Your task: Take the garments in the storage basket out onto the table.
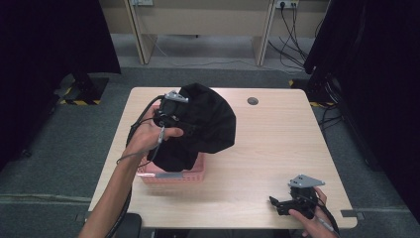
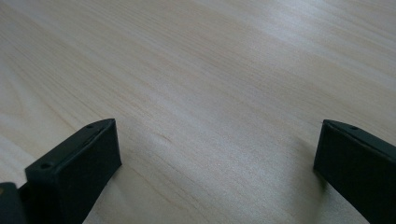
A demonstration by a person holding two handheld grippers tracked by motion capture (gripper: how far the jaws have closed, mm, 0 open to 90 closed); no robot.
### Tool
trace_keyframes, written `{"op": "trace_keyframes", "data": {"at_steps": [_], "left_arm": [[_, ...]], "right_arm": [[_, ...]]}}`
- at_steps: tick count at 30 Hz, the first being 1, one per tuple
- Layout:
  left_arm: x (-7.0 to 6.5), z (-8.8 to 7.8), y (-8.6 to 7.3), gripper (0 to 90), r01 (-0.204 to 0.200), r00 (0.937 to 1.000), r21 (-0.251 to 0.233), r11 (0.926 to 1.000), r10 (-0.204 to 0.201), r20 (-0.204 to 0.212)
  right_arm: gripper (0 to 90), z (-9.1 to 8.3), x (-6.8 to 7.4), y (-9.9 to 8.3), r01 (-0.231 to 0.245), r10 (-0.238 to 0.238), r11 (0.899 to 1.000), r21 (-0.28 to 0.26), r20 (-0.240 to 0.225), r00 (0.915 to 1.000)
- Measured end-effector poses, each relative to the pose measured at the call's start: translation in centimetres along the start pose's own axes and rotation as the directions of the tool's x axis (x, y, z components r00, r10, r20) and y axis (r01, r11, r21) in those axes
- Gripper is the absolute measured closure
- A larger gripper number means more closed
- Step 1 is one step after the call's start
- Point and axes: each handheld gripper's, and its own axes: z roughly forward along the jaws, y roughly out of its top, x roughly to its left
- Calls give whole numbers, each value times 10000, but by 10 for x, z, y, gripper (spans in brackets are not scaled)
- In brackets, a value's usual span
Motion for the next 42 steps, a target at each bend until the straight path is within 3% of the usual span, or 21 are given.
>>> {"op": "trace_keyframes", "data": {"at_steps": [14, 31, 32, 37, 38, 42], "left_arm": [[-30, 20, 23, 380, -569, 9964, 340, 9978, 547, 641], [-70, 56, 46, 378, -1191, 9846, 824, 9895, 1070, 1385], [-75, 64, 48, 378, -1253, 9827, 903, 9880, 1111, 1479], [-77, 70, 48, 378, -1263, 9816, 987, 9871, 1100, 1558], [-82, 82, 49, 378, -1304, 9809, 1186, 9843, 1106, 1603], [-82, 82, 49, 377, -1304, 9809, 1186, 9843, 1106, 1603]], "right_arm": [[7, 0, 0, 0, 5, -5, 10000, -2, 2, 10000], [7, 0, 0, 0, 14, -14, 10000, -2, -2, 10000], [7, 0, 0, 0, 13, -13, 10000, -3, -4, 10000], [7, 0, 0, 0, 15, -15, 10000, -1, 0, 10000], [7, 0, 0, 0, 16, -16, 10000, 0, -2, 10000], [7, 0, 0, 0, 18, -18, 10000, 2, -3, 10000]]}}
